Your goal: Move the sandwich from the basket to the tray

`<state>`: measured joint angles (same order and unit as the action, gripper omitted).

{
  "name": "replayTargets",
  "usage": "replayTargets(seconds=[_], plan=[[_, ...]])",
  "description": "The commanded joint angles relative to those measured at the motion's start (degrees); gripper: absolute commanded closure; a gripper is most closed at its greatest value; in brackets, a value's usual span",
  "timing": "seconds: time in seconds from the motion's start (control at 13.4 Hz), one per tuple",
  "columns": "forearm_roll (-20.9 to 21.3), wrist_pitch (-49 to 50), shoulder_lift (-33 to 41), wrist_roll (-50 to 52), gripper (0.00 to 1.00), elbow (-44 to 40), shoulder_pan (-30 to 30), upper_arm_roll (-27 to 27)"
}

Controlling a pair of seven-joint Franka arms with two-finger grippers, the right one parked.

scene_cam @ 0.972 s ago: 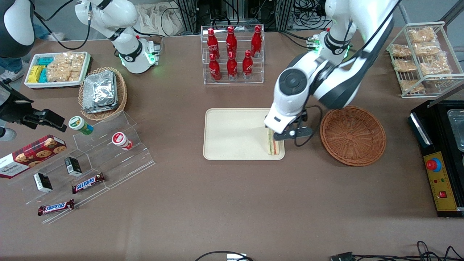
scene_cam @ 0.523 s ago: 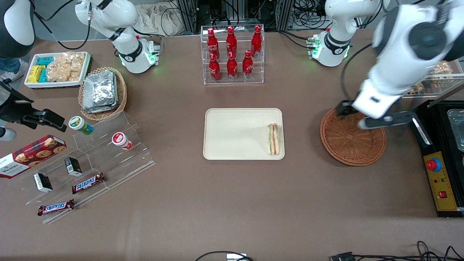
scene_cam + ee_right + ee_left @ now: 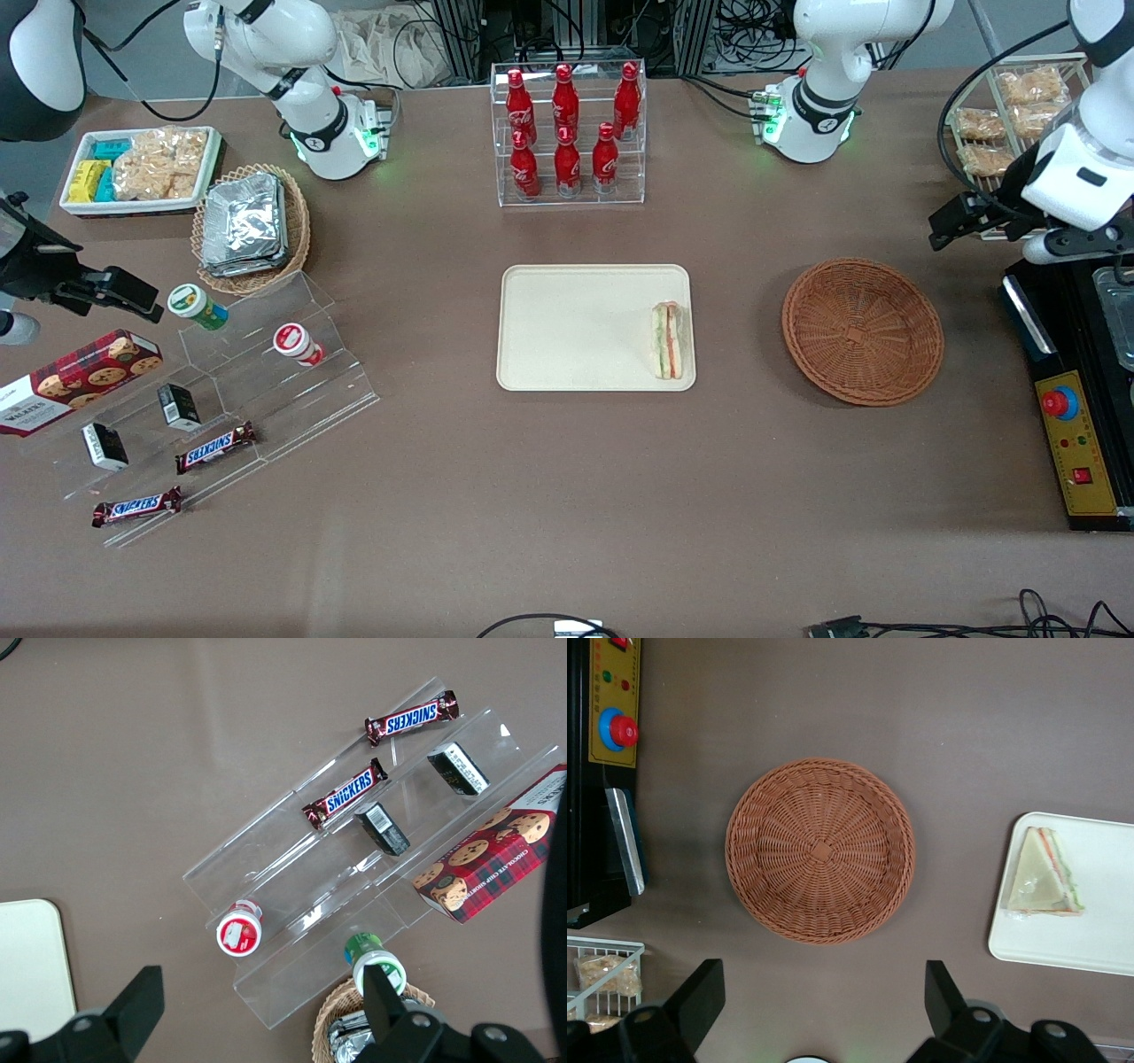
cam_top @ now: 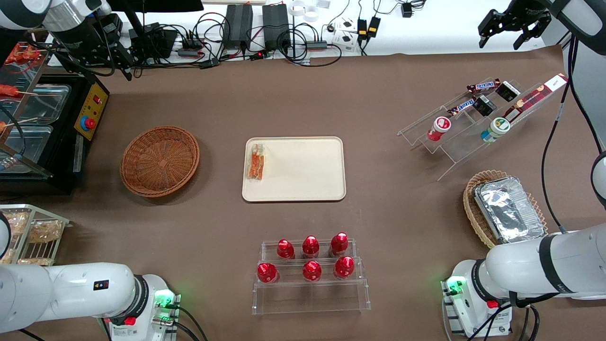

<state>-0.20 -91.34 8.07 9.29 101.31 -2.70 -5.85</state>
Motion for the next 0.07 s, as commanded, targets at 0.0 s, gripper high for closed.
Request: replayTargets(seconds=[0.0], plan=[[-0.86, 1.78, -0.33, -0.14, 0.00, -1.73, 0.50, 0.32]])
